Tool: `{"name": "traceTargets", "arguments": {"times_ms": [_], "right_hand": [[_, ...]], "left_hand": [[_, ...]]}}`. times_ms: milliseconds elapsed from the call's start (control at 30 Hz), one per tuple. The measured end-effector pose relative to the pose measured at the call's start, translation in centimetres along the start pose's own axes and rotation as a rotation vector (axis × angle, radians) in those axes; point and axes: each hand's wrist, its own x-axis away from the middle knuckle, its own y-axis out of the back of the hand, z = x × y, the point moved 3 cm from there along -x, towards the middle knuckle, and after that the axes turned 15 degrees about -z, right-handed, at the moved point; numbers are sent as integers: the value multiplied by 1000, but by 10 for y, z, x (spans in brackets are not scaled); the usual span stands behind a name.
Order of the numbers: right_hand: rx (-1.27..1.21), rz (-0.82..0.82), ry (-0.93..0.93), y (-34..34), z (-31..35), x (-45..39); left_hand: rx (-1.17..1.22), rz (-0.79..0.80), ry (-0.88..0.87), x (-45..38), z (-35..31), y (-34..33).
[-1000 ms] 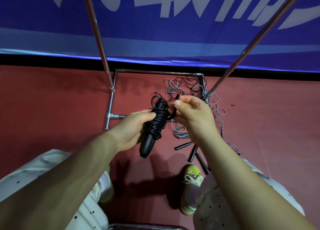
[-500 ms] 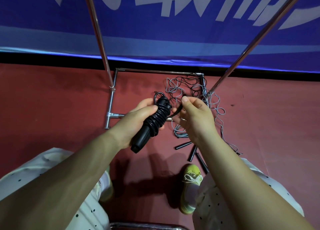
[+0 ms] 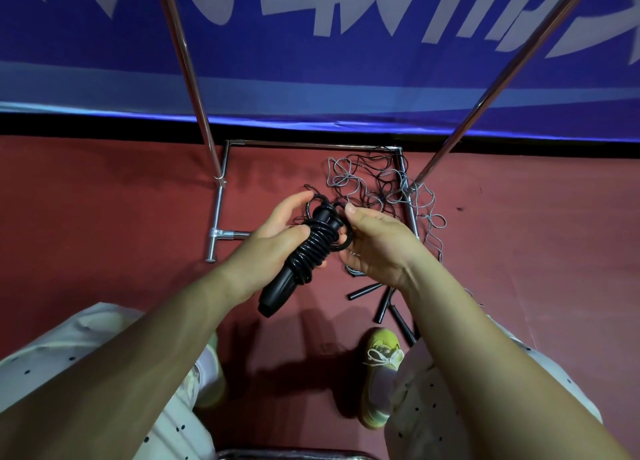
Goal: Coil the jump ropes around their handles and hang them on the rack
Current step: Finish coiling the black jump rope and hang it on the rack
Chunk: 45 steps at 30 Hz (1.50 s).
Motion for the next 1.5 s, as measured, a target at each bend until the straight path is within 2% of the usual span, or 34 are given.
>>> {"name": "traceTargets", "arguments": {"times_ms": [67, 200, 300, 333, 433, 500, 700, 800, 900, 1067, 1133, 1233, 1400, 1500], "right_hand": [[-33, -12, 63, -2, 2, 2], [-92, -89, 348, -7, 8, 5], [-71, -150, 411, -8, 5, 4], [-18, -171, 446, -8, 4, 4], [376, -249, 674, -8, 5, 6], [559, -282, 754, -9, 5, 9], [677, -304, 818, -11, 10, 6], [618, -283, 799, -10, 13, 5], [414, -288, 727, -10, 9, 6], [-36, -325, 404, 0, 12, -1], [-64, -302, 289, 8, 11, -9], [-18, -137, 189, 10, 10, -13], [83, 49, 130, 9, 13, -8], [41, 134, 111, 8, 13, -5]], "left_hand": [[2, -34, 15, -2, 1, 2], [26, -104, 47, -9, 2, 7], [-21, -127, 97, -10, 4, 6], [-56, -136, 98, -11, 5, 5], [-183, -145, 24, -11, 8, 3], [-257, -116, -46, -10, 10, 1], [-292, -113, -168, -5, 4, 2], [-310, -113, -205, -4, 4, 5], [-288, -81, -213, -5, 7, 5], [-95, -53, -152, -1, -2, -1], [-13, -15, -145, -1, -4, -2], [16, 43, -147, 1, -3, -5], [69, 80, -108, 2, 1, -9], [120, 107, -63, 5, -1, -7]]}}
